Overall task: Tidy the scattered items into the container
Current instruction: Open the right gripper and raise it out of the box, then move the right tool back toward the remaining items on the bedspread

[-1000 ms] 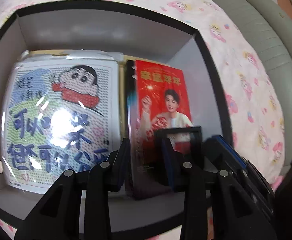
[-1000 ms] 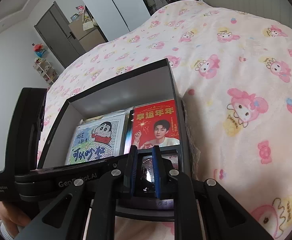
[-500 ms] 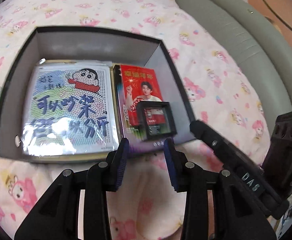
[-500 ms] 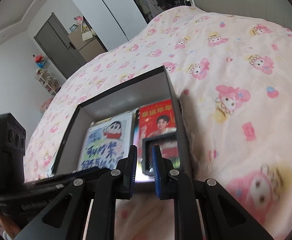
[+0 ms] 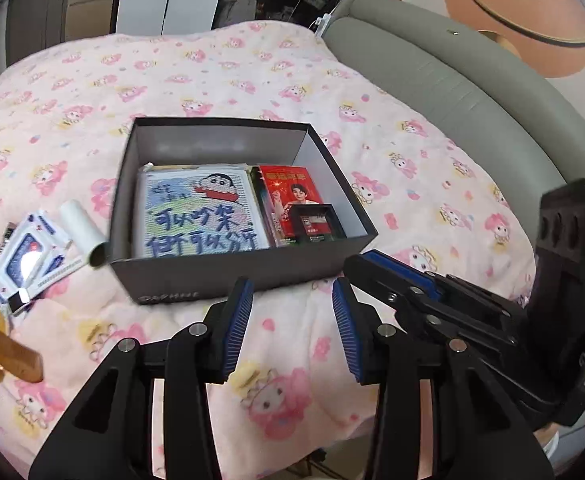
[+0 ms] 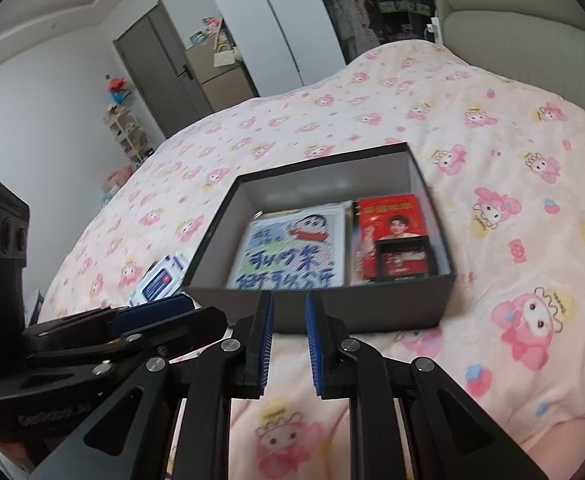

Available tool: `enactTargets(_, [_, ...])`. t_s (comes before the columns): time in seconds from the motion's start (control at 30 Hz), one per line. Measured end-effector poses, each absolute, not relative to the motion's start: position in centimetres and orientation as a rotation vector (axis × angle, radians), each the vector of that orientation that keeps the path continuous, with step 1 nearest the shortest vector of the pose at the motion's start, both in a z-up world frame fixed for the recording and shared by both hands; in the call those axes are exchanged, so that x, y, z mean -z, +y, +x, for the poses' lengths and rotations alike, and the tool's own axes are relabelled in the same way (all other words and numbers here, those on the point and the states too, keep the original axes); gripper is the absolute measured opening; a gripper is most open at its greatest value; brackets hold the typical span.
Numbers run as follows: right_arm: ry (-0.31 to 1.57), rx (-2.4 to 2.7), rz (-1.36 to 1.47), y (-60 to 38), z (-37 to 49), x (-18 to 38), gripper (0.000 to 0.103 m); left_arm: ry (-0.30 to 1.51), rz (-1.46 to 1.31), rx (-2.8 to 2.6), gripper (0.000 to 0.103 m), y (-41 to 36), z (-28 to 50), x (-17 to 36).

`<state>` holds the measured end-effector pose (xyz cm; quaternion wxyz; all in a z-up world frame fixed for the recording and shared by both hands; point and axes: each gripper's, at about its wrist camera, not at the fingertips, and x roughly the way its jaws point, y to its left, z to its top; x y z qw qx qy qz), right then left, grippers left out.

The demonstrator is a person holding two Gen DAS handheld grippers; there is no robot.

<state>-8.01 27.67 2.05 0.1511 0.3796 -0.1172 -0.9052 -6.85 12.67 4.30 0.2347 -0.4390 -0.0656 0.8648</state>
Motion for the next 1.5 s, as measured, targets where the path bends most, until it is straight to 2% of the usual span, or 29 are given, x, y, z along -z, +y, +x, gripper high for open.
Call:
enactTargets(0.47, [-0.127, 2.574, 1.066, 20.9, -2.9, -2.8, 0.013, -0.254, -1.154, -2.451, 0.041, 5.9, -1.1, -3.6])
enactTargets(0.97, [0.030, 2.422, 1.118, 13.8, -0.5, -0.5, 0.013, -0.345, -1.235, -2.545, 0.041, -0.7, 2.7, -0.5])
enactTargets(1.5, [0.269, 2.189, 1.145, 2.4, -1.9, 2.9, 0.013, -0.670, -1.332, -2.688, 0.041, -11.2, 4.1, 4.3])
